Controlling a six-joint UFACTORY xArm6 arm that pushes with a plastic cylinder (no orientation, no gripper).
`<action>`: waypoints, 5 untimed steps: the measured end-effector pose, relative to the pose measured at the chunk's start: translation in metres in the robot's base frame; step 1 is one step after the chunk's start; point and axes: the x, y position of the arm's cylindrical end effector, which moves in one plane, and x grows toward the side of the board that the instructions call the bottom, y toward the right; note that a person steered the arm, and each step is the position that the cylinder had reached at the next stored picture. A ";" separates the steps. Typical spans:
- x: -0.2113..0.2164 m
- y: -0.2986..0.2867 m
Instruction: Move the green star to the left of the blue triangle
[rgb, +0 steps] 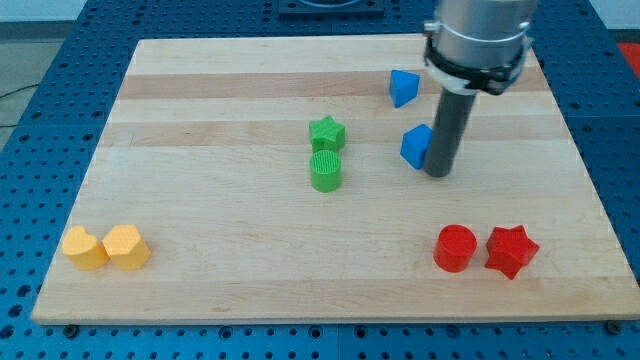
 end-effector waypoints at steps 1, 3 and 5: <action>-0.004 -0.035; -0.046 -0.089; -0.035 -0.128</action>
